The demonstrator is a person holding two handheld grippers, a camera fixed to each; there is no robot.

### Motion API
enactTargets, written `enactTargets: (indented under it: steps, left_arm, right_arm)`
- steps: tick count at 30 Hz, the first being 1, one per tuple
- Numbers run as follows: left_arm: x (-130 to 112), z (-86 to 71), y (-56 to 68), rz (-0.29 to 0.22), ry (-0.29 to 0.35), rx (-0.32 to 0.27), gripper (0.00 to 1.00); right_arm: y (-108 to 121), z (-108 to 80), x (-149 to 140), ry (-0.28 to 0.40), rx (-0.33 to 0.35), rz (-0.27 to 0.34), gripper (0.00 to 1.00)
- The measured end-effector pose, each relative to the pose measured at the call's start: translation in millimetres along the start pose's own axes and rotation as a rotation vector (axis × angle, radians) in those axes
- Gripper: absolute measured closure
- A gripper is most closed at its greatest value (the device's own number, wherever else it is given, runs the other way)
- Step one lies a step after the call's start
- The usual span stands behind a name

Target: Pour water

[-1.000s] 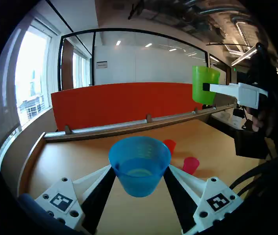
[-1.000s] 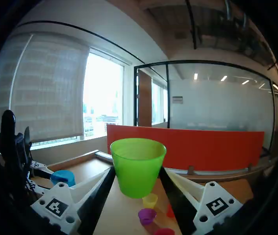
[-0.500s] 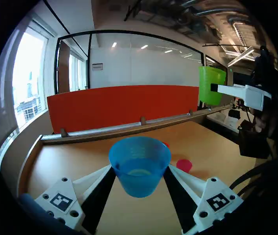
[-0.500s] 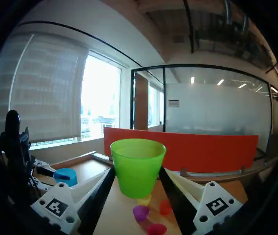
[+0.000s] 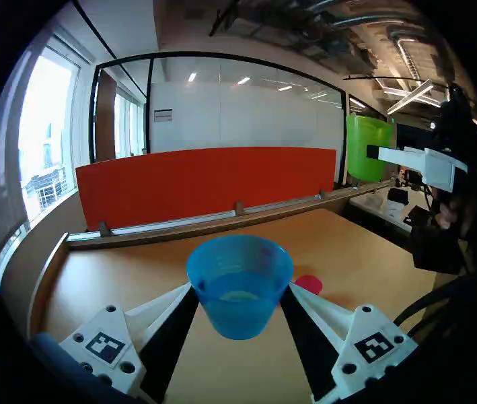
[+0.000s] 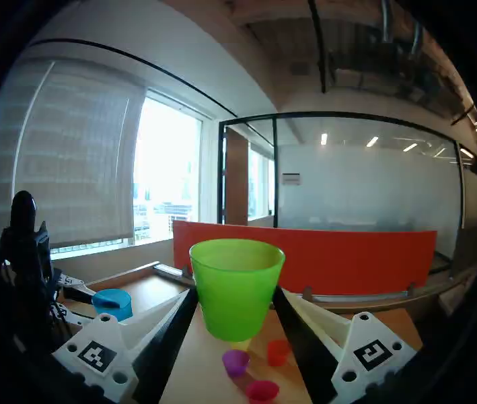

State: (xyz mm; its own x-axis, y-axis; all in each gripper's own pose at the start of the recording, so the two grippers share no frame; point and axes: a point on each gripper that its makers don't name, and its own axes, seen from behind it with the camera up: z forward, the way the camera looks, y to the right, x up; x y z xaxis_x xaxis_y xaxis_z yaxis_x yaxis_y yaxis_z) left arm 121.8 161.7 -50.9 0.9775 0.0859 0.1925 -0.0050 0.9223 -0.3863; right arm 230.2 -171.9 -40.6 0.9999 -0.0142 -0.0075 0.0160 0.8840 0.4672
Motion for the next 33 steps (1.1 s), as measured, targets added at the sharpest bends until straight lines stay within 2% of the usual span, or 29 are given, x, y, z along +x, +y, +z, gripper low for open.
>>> enactTargets:
  steps: [9,21,27,33]
  left_arm:
    - [1,-0.1,4.2,0.003,-0.001,-0.006,0.19]
    - [4,-1.0,8.3,0.007,-0.002,-0.016,0.19]
    - [17,0.7,16.9,0.003,0.011,-0.048,0.19]
    - [35,4.5,26.7,0.023,0.024,-0.084,0.19]
  right_arm:
    - [8,-8.1,0,-0.005,-0.017,-0.018,0.15]
    - [11,-13.3,-3,-0.009,-0.012,-0.011,0.15]
    - [12,-19.1,-9,-0.012,0.004,-0.002,0.16]
    - [9,-26.4,-14,-0.015,0.019,-0.012,0.16]
